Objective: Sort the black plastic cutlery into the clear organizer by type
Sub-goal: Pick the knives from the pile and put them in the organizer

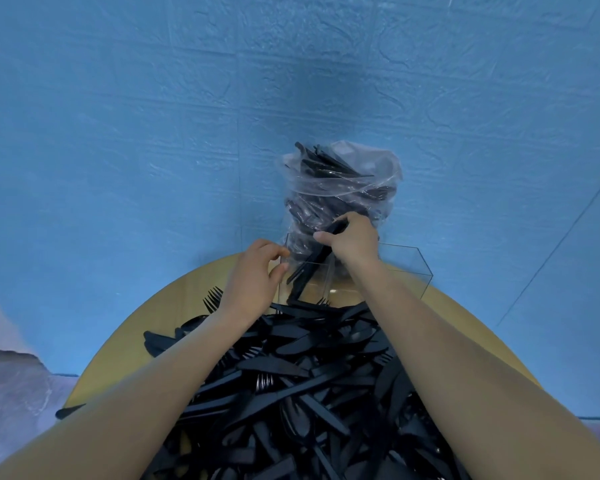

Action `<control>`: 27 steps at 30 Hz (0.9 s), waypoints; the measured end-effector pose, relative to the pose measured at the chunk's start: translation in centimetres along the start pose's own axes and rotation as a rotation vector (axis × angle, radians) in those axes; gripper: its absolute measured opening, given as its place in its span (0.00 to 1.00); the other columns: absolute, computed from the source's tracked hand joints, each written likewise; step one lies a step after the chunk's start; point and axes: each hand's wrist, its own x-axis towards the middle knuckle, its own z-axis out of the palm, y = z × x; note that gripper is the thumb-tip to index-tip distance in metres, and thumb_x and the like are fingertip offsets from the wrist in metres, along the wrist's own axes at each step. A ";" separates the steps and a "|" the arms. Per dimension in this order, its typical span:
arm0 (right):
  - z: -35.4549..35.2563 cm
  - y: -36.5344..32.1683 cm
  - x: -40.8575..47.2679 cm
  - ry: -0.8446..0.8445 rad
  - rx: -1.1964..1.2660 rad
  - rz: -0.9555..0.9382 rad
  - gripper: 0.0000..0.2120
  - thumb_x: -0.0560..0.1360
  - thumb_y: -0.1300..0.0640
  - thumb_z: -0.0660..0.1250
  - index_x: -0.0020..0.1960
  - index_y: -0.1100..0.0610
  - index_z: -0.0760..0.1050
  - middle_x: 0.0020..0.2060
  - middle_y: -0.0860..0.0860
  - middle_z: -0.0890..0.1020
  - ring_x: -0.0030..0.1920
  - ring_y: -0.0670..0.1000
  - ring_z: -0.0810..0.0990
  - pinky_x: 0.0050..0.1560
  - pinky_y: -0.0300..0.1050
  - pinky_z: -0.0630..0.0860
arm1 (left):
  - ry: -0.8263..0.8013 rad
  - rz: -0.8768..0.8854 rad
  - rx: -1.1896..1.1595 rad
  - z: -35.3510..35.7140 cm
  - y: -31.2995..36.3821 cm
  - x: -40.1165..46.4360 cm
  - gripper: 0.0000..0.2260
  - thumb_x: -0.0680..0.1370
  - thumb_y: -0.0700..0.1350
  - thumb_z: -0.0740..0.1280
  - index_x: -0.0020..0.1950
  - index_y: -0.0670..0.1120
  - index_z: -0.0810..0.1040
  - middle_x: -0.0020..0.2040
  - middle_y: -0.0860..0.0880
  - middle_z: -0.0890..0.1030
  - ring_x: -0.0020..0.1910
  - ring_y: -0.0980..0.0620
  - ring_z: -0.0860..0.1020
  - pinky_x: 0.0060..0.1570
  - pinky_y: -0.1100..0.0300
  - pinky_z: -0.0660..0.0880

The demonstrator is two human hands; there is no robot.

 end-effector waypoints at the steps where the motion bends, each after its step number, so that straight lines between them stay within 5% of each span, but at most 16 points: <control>1: -0.3 0.0 -0.2 -0.015 0.008 0.000 0.25 0.70 0.52 0.74 0.63 0.58 0.71 0.53 0.49 0.74 0.56 0.54 0.76 0.54 0.50 0.75 | -0.029 -0.020 0.011 -0.2 0.3 -0.2 0.10 0.79 0.43 0.65 0.59 0.45 0.78 0.55 0.52 0.75 0.53 0.53 0.75 0.49 0.67 0.66; 5: -2.7 0.2 -2.0 0.069 0.021 -0.056 0.23 0.74 0.51 0.69 0.65 0.59 0.70 0.55 0.54 0.76 0.56 0.53 0.75 0.58 0.48 0.72 | -0.120 -0.040 0.098 -0.8 1.7 -1.3 0.20 0.79 0.45 0.63 0.71 0.49 0.66 0.68 0.49 0.67 0.61 0.50 0.72 0.54 0.59 0.69; 9: -5.9 2.3 -6.0 0.092 0.032 -0.077 0.12 0.77 0.57 0.66 0.59 0.60 0.73 0.49 0.50 0.74 0.49 0.49 0.72 0.49 0.40 0.66 | -0.119 -0.004 0.141 -0.9 3.8 -3.5 0.17 0.79 0.48 0.62 0.68 0.50 0.68 0.65 0.50 0.68 0.59 0.50 0.73 0.53 0.54 0.73; 14: -8.4 6.2 -11.3 0.036 -0.056 -0.028 0.09 0.77 0.58 0.65 0.57 0.59 0.75 0.51 0.52 0.77 0.47 0.49 0.73 0.47 0.40 0.65 | -0.365 0.007 0.347 0.4 4.9 -5.9 0.20 0.80 0.54 0.60 0.69 0.49 0.67 0.67 0.48 0.68 0.64 0.47 0.69 0.60 0.52 0.70; 22: -9.3 9.8 -16.6 -0.219 -0.314 -0.055 0.20 0.78 0.51 0.63 0.69 0.52 0.68 0.65 0.52 0.69 0.66 0.54 0.68 0.64 0.46 0.65 | -0.457 -0.069 0.458 1.1 5.2 -7.2 0.20 0.80 0.52 0.60 0.72 0.50 0.65 0.69 0.48 0.70 0.67 0.46 0.69 0.64 0.49 0.66; 27: -9.0 9.5 -17.1 -0.298 -0.342 -0.111 0.19 0.79 0.52 0.62 0.69 0.53 0.68 0.65 0.53 0.68 0.66 0.55 0.67 0.66 0.47 0.65 | -0.399 -0.079 0.328 0.9 5.4 -7.3 0.18 0.78 0.47 0.65 0.68 0.48 0.70 0.63 0.48 0.75 0.62 0.48 0.73 0.61 0.52 0.70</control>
